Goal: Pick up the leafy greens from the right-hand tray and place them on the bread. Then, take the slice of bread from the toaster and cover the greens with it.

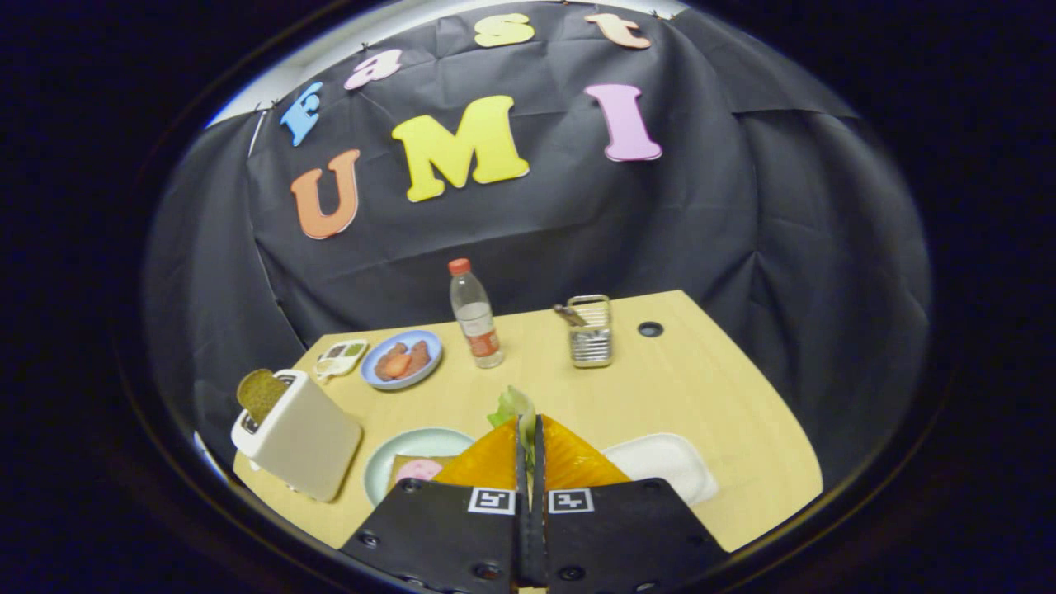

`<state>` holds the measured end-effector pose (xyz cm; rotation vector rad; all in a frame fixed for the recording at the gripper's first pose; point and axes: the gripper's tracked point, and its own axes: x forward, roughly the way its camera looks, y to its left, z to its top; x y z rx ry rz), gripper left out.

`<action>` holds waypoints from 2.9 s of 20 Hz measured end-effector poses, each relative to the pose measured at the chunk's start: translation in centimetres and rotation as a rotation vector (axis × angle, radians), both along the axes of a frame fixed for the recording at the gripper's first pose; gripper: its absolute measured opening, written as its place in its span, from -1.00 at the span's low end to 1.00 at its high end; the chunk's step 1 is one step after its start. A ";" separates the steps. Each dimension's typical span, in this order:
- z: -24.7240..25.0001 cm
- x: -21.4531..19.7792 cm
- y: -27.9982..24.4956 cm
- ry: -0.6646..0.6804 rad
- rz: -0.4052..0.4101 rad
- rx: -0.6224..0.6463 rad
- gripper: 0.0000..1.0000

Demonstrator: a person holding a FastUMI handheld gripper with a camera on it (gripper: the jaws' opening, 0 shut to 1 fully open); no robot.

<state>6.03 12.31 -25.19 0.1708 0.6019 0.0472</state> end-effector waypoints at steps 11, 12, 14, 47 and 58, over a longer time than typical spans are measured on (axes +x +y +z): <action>-4.1 -0.1 19.1 0.075 0.101 0.138 -1.00; -4.6 -0.1 19.9 0.085 0.098 0.156 -1.00; -5.5 -0.1 20.7 0.107 0.081 0.195 -1.00; -2.0 -1.5 8.5 -0.004 -0.021 -0.109 0.93; 8.9 -3.5 22.4 -0.219 0.105 -0.130 0.92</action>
